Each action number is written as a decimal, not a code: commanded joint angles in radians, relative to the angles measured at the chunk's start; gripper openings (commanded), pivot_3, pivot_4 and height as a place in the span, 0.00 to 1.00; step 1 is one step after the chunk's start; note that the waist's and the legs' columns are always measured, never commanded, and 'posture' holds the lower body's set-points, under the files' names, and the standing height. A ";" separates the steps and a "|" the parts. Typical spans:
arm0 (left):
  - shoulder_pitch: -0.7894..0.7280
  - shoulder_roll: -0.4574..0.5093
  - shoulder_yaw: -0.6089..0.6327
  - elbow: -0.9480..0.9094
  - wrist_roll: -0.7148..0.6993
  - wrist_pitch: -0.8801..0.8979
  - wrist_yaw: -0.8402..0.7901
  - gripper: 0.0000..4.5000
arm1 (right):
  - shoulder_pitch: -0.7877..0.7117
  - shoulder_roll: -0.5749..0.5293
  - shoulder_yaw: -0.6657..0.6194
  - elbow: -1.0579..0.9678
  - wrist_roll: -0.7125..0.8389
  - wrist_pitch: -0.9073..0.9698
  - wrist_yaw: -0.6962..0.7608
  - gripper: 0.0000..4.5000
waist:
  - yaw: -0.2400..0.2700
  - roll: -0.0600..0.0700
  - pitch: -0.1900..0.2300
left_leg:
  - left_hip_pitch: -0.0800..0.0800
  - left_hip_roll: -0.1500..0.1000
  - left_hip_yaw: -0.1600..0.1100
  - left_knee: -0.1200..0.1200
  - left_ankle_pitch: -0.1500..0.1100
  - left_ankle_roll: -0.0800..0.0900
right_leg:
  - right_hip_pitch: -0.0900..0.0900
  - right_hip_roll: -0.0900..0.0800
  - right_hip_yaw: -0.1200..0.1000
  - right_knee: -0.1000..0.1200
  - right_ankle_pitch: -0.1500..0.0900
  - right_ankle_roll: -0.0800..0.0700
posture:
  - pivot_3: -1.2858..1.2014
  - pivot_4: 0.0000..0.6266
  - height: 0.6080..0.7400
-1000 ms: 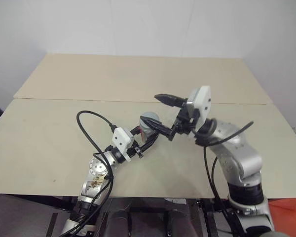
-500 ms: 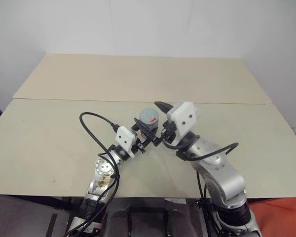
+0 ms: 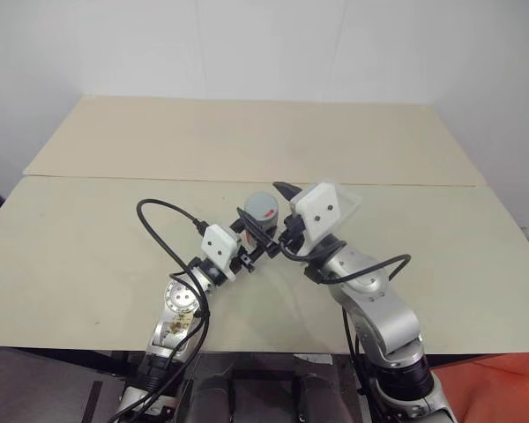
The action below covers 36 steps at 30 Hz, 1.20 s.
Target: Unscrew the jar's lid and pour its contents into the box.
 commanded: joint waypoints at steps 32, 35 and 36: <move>-0.033 0.046 -0.038 -0.061 -0.169 0.029 -0.235 0.47 | -0.369 -0.343 -0.101 0.480 0.402 -0.124 0.999 0.62 | -0.004 0.000 0.000 | 0.000 0.001 -0.001 0.000 0.000 0.000 | 0.001 0.001 -0.001 -0.001 0.000 0.000 | 0.52 0.24 1.00; -0.043 0.038 -0.041 -0.058 -0.168 0.032 -0.239 0.47 | -0.466 -0.335 -0.072 0.654 0.363 -0.212 1.166 0.62 | -0.002 0.000 0.000 | 0.001 0.001 -0.001 0.000 0.000 0.000 | 0.001 0.002 -0.001 -0.001 0.000 -0.001 | 0.52 0.24 1.00; -0.046 0.035 -0.041 -0.058 -0.167 0.034 -0.239 0.47 | -0.490 -0.329 -0.064 0.701 0.348 -0.247 1.208 0.62 | -0.001 0.000 0.000 | 0.000 0.001 -0.001 0.000 0.000 0.000 | 0.001 0.002 -0.001 -0.001 0.000 -0.001 | 0.52 0.24 1.00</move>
